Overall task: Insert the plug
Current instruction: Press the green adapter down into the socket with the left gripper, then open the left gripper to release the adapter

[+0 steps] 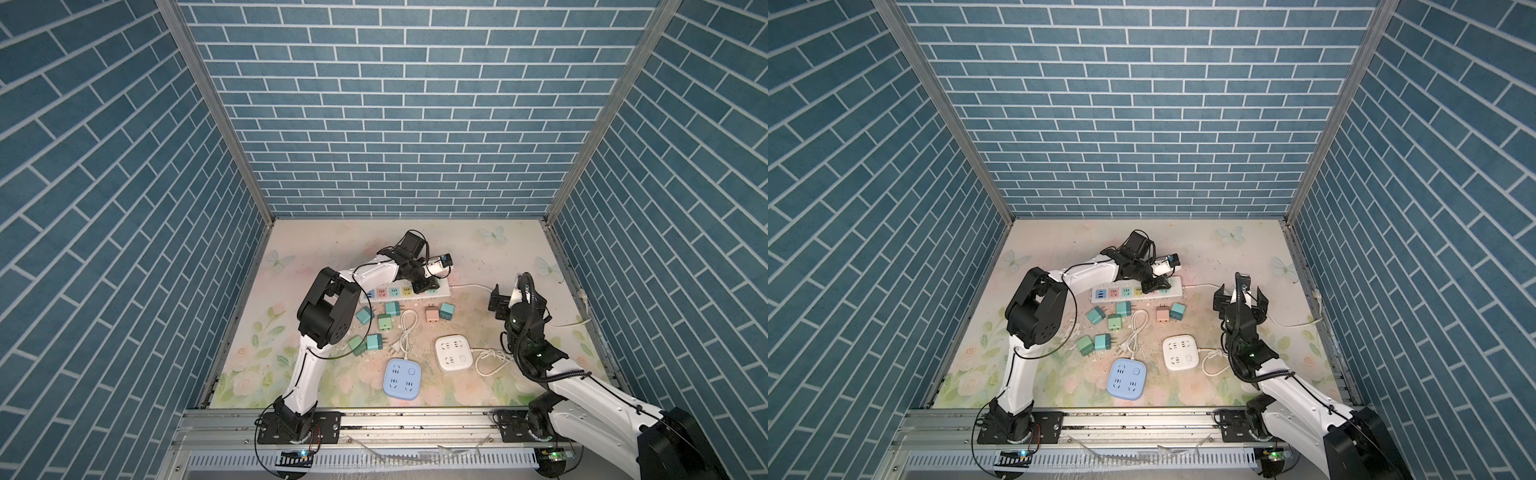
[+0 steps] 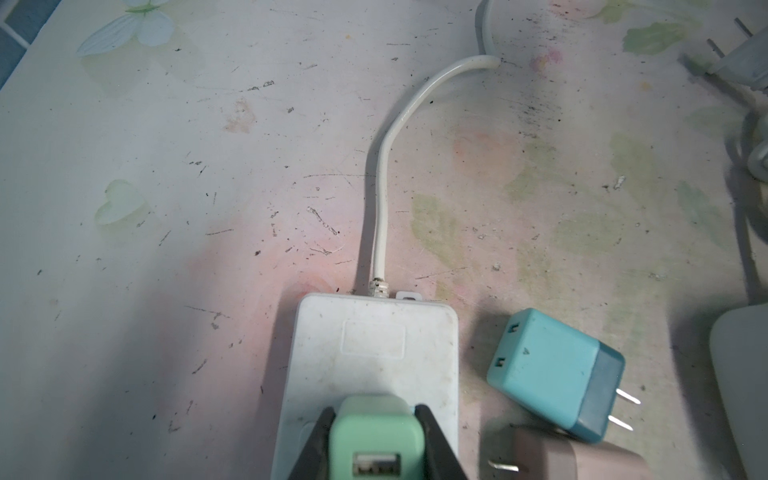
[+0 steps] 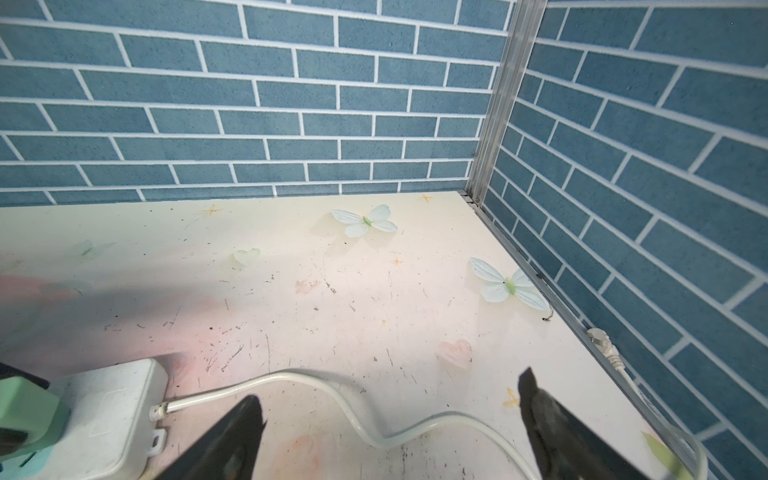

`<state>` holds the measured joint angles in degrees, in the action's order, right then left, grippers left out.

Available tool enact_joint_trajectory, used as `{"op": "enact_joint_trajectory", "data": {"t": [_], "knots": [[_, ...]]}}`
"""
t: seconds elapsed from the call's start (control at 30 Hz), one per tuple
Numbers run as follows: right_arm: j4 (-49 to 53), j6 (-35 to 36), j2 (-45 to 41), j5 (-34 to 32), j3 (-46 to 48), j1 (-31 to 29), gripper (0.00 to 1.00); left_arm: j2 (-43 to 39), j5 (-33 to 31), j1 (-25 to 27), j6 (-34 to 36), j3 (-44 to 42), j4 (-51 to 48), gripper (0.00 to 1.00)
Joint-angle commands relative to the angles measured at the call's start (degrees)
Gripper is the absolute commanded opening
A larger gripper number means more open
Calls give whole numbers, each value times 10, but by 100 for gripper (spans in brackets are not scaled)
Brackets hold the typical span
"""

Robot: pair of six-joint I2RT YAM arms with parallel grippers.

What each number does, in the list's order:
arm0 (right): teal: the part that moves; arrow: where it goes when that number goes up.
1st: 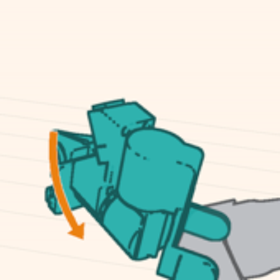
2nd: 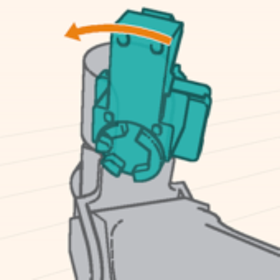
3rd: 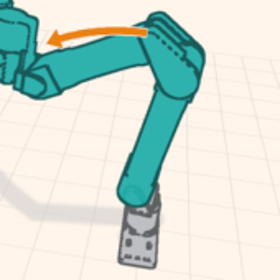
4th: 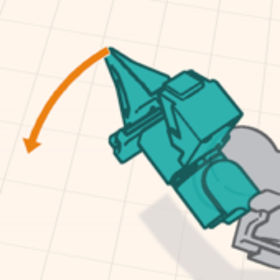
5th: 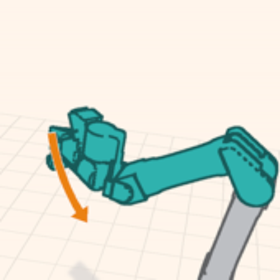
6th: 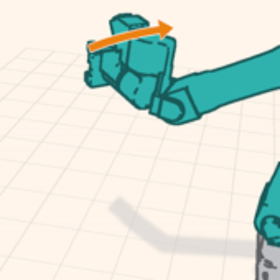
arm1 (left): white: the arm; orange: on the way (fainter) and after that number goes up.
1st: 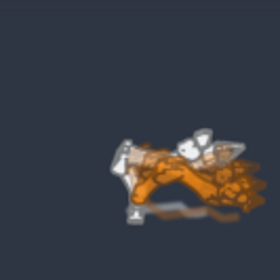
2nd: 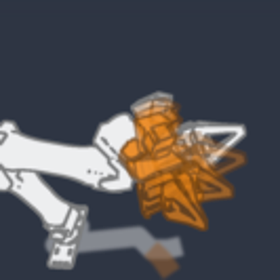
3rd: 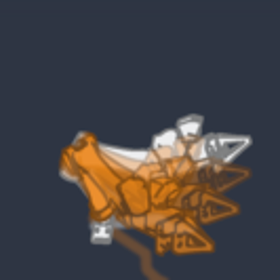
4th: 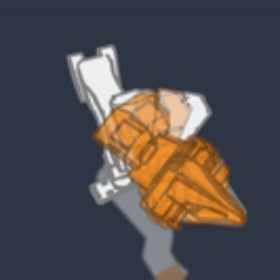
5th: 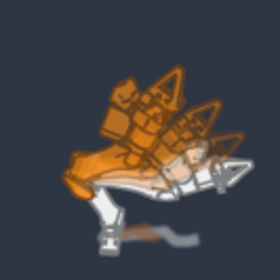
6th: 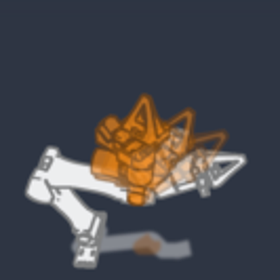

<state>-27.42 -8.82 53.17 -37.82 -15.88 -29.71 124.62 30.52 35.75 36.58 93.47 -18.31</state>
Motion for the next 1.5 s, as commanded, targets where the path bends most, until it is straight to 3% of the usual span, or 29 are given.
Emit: {"op": "enact_joint_trajectory", "data": {"t": [0.0,0.4,0.6,0.77,1.03,1.37,1.47], "knots": [[-8,-17,-11,-1,8,2,98,-7,5,0,-8,-34,-52,0],[-7,-18,-12,-1,8,2,98,-49,23,31,-88,-102,28,0],[-8,-19,-21,1,13,2,98,-15,-6,29,-94,-49,-22,0],[-10,-20,-29,-1,18,2,98,-16,-30,28,-90,-71,-30,0],[-10,-20,-21,-4,14,2,98,-78,-11,28,-113,-212,138,0],[-8,-22,-5,-11,5,1,98,-39,-23,29,-115,-161,87,0],[1,-23,14,-17,-8,2,98,-49,-23,29,-118,-163,89,13]]}}
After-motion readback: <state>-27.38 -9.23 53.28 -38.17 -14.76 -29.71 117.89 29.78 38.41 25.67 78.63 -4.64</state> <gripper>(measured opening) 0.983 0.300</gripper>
